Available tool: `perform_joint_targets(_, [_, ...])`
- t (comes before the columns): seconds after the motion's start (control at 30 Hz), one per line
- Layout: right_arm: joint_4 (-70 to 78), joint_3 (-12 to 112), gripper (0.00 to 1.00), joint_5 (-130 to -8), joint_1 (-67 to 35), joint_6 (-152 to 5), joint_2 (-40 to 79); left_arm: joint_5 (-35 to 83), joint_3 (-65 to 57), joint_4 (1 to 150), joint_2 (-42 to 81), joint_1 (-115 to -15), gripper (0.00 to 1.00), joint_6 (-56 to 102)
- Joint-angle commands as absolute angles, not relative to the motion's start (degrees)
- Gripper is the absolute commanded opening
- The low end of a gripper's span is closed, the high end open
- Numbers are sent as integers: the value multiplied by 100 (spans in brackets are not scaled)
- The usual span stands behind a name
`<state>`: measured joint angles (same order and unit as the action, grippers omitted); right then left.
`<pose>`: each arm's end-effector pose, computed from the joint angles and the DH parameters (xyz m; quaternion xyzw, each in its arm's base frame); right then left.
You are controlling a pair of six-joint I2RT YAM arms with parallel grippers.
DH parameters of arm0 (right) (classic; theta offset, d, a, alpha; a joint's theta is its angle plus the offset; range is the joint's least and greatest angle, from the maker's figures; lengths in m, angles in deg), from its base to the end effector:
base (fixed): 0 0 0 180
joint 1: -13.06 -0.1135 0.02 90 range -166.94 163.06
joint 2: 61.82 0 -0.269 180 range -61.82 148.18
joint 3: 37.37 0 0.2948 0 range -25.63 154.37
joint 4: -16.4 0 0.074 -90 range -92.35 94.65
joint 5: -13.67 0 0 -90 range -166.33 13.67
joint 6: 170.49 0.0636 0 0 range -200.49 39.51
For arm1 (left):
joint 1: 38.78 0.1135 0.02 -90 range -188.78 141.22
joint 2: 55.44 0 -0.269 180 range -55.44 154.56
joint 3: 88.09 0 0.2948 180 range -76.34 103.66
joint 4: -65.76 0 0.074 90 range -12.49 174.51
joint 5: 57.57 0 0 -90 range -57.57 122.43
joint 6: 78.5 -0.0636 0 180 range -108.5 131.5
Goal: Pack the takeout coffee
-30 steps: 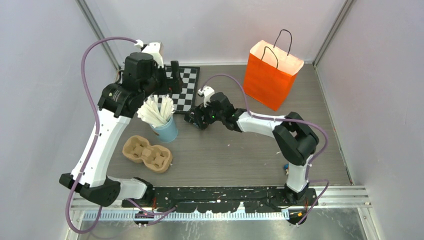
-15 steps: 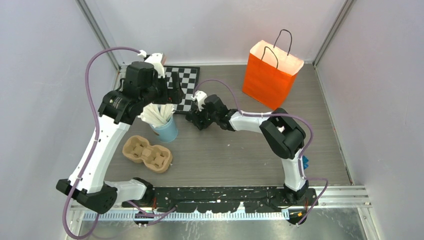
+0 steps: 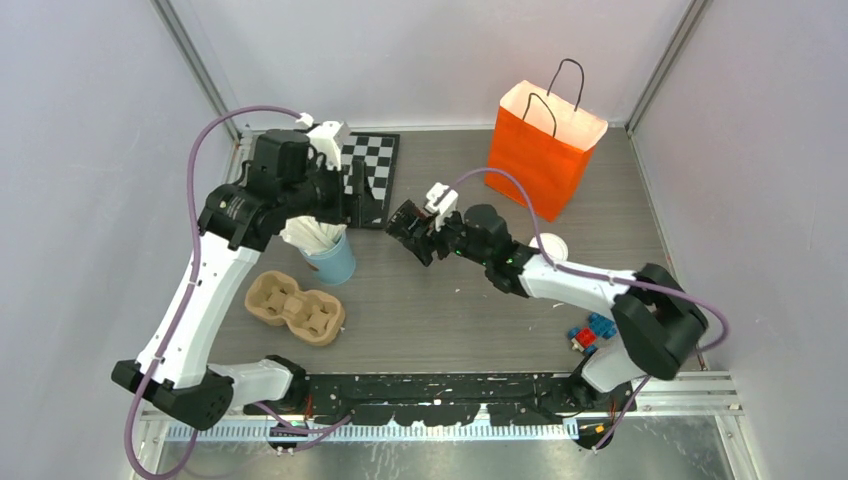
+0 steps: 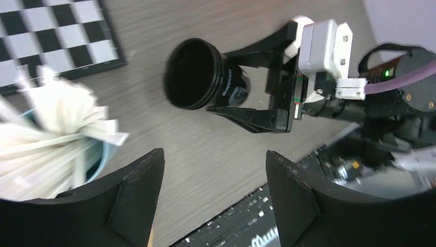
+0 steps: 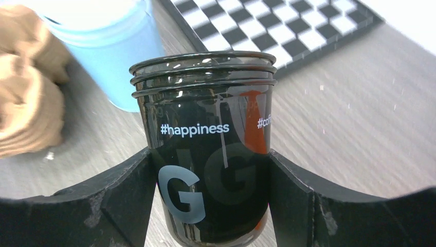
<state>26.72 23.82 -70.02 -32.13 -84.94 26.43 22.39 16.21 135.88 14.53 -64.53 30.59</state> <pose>0.2810 0.2928 0.2087 -0.3662 0.7135 0.2488 0.5431 0.2493 -0.1326 0.4526 0.0913 0.8829 -0.2451 0.3899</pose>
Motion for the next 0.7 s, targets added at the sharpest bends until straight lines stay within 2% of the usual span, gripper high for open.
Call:
perform_joint_targets(0.0, [4054,1816,69,-6309,-3247,-8473,1914,468,1685,13441,1652,-6462,72,2603])
perform_joint_targets(0.07, [4232,1650,69,-6217,-3242,-8412,1684,-13,1720,13454,1828,-6462,69,2421])
perform_joint_targets(0.3, [4394,1394,68,-5974,-3247,-8270,1125,-443,1802,13550,2273,-6479,67,2111])
perform_joint_targets(0.67, [4240,1357,68,-5909,-3256,-8298,1035,-990,1731,13293,2565,-6481,55,2321])
